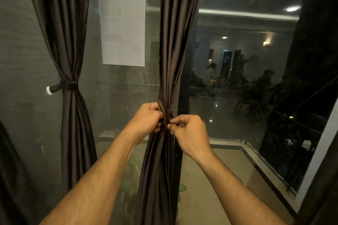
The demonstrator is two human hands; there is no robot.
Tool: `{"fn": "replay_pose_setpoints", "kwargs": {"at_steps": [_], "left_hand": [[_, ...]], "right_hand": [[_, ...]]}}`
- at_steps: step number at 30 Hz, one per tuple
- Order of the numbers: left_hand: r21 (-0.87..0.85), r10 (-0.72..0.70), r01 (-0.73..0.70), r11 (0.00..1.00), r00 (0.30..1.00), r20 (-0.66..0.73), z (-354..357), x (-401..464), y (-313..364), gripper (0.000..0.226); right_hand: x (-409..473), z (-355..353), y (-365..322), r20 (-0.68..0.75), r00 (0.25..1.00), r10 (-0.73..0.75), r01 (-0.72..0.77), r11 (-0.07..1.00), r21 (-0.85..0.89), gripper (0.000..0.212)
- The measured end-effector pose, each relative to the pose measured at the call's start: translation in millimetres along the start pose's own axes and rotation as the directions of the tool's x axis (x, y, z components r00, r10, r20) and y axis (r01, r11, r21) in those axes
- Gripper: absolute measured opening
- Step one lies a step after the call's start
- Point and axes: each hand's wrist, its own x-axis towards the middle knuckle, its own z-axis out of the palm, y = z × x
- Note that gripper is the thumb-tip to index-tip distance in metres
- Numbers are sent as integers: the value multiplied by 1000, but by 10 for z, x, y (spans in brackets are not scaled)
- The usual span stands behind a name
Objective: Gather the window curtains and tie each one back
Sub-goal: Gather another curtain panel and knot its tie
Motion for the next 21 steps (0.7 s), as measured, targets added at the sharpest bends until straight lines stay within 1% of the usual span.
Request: {"fn": "replay_pose_setpoints", "kwargs": {"at_steps": [1, 3, 4, 5, 7, 10, 12, 13, 15, 17, 19, 21], "left_hand": [[21, -8, 9, 1000, 1000, -21, -8, 14, 8, 30], [52, -3, 8, 999, 996, -88, -20, 20, 34, 31], [29, -8, 11, 999, 994, -108, -22, 12, 33, 32], [-39, -27, 23, 999, 993, -112, -18, -2, 41, 32], [-101, -43, 31, 994, 992, -120, -27, -33, 62, 32], [-14, 1, -3, 1000, 990, -138, -42, -53, 51, 30], [90, 12, 1, 996, 989, -145, -77, -63, 54, 26], [112, 9, 7, 994, 991, -134, -105, -70, 67, 26], [65, -11, 18, 998, 994, -107, -145, -84, 113, 28], [37, -6, 11, 999, 992, -126, -170, -88, 142, 26], [95, 35, -21, 995, 988, -147, -184, -110, 121, 25], [147, 75, -55, 988, 988, -134, -201, -121, 53, 26]], "right_hand": [[21, 36, -12, 7, 1000, 15, -15, 1000, 25, 5], [58, 94, -34, 8, 998, 67, -67, 993, 94, 9], [62, 116, -53, 23, 994, 105, -107, 983, 151, 11], [62, 124, -81, 56, 988, 146, -155, 963, 221, 12], [54, 121, -155, 161, 965, 208, -254, 899, 358, 10], [66, 93, -283, 282, 925, 256, -370, 780, 505, 13], [98, 64, -352, 321, 897, 303, -438, 709, 553, 16], [118, 65, -366, 334, 886, 322, -462, 682, 567, 18], [150, 81, -370, 346, 874, 341, -485, 657, 578, 20], [178, 124, -380, 330, 874, 356, -486, 653, 581, 24], [192, 158, -405, 296, 882, 367, -470, 627, 621, 23], [207, 163, -414, 254, 893, 371, -439, 594, 674, 21]]}}
